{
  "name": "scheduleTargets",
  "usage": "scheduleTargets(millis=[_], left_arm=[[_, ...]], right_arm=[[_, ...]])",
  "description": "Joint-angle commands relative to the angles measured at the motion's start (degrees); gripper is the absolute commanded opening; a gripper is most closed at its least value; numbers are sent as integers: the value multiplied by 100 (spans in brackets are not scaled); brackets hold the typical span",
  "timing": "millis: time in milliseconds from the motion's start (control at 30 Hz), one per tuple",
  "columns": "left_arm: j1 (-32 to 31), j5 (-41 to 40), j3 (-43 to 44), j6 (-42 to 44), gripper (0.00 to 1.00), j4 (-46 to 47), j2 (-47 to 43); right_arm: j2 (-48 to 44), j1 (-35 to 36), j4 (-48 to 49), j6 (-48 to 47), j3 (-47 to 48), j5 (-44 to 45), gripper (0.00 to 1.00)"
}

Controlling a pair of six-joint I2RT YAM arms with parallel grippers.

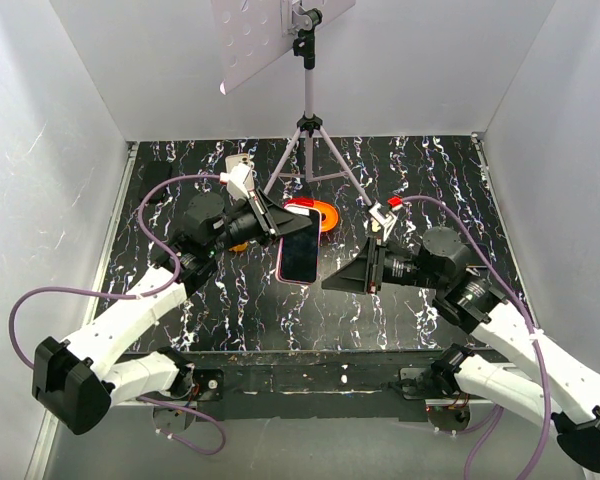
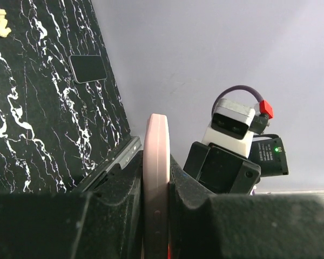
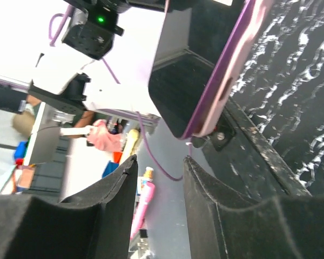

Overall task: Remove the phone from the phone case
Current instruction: Remove the phone case from the phone.

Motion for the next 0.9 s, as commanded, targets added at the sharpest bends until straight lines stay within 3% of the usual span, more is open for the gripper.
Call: scheduleTargets(millis=[0,633,867], left_arm=[[9,45,257,-82,0,208,-320],[-8,230,274,-364,0,446,-249],[-78,239,283,-417,0,533,-153]], right_arm=[[191,-86,1607,734,-124,-673,44],[394,-77,1652,531,-343,-392,43],[595,-24,2319,873,-431,-479,42]])
